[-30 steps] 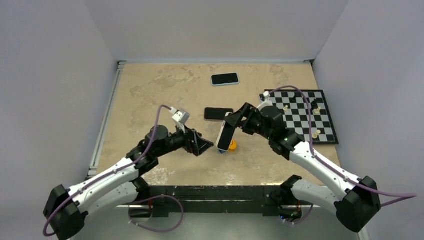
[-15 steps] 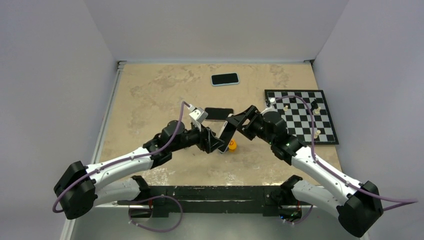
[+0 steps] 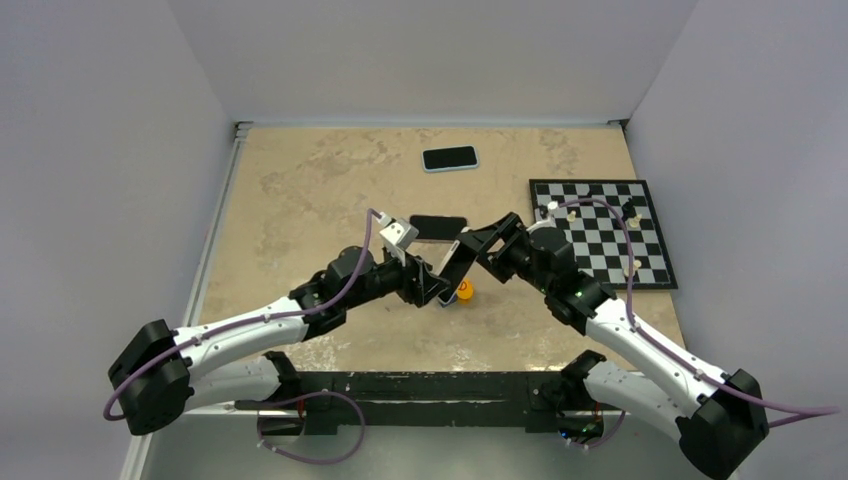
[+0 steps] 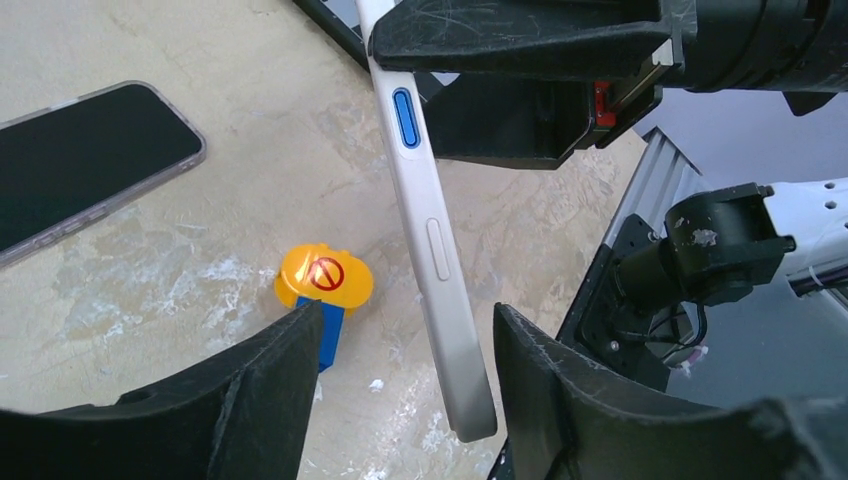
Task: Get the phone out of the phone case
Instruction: Adjust the phone.
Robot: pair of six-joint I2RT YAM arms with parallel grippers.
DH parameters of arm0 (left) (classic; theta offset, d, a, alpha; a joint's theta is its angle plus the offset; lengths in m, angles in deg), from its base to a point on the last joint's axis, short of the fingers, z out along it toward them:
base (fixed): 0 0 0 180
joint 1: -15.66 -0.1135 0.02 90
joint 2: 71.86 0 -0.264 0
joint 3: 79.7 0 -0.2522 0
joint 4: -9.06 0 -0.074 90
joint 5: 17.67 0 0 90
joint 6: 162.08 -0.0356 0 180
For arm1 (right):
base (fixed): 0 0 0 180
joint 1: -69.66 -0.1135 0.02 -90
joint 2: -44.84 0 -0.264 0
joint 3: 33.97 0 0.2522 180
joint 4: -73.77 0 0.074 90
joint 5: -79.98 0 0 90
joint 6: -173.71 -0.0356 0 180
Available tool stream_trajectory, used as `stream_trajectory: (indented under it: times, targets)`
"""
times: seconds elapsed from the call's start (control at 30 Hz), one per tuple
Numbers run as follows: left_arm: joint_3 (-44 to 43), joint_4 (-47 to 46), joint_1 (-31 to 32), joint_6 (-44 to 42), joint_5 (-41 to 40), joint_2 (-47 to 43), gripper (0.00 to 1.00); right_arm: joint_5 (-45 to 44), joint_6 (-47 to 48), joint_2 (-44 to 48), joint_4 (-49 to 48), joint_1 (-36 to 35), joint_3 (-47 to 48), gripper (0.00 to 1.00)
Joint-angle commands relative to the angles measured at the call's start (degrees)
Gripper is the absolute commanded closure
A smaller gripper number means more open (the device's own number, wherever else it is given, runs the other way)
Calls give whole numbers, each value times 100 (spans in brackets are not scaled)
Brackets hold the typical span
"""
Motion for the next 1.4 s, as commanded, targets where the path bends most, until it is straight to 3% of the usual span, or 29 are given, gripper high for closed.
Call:
stream_trajectory:
  times: [0.0, 0.2, 0.27, 0.37, 0.4, 0.47, 0.53, 0.57, 0.63, 0.73, 0.83, 1.07, 1.27, 1.37]
  targets:
    - [35, -548, 53, -144, -327, 66, 38, -15, -500, 172, -525, -15, 85, 100]
    - [-31, -571, 53, -112, -851, 119, 54, 16, -638, 315, -516, -32, 46, 100]
    - [-171, -502, 53, -121, -882, 227, 68, 20, -629, 344, -595, -30, -15, 100]
    - [-557, 46, 53, -120, -977, 368, 99, 211, 17, 326, -690, -28, 44, 100]
    - [-662, 348, 45, -83, -1034, 359, 100, 453, 540, 320, -814, -30, 96, 90]
    - [-838, 873, 5, -123, -967, 233, 100, 845, 2057, 244, -766, -27, 295, 60]
    - [-946, 1374, -50, -262, -761, -6, 100, 1019, 3391, 133, -21, -18, 662, 35]
    - [-1018, 1697, -103, -351, -574, -138, 100, 946, 4003, 135, 402, -13, 813, 27]
    - [-1176, 2474, -269, -540, -131, -414, 100, 855, 4853, 240, 768, -15, 914, 20]
    - [-1410, 3495, -642, -804, 780, -868, 100, 1164, 5681, 482, 1059, -16, 1031, 18]
    - [-1601, 4156, -867, -1064, 1048, -1369, 100, 1636, 5921, 627, 1099, -16, 1087, 17]
    - [-2451, 5662, -905, -1864, 2848, -1274, 100, 3833, 6706, -12, 1164, -13, 1623, 17]
    - [-2530, 5927, -900, -2146, 3605, -1278, 100, 5860, 6437, -258, 202, -71, 1324, 21]
    - [-2515, 5864, -900, -2127, 3799, -1236, 100, 6107, 6138, -235, -316, -386, 1083, 28]
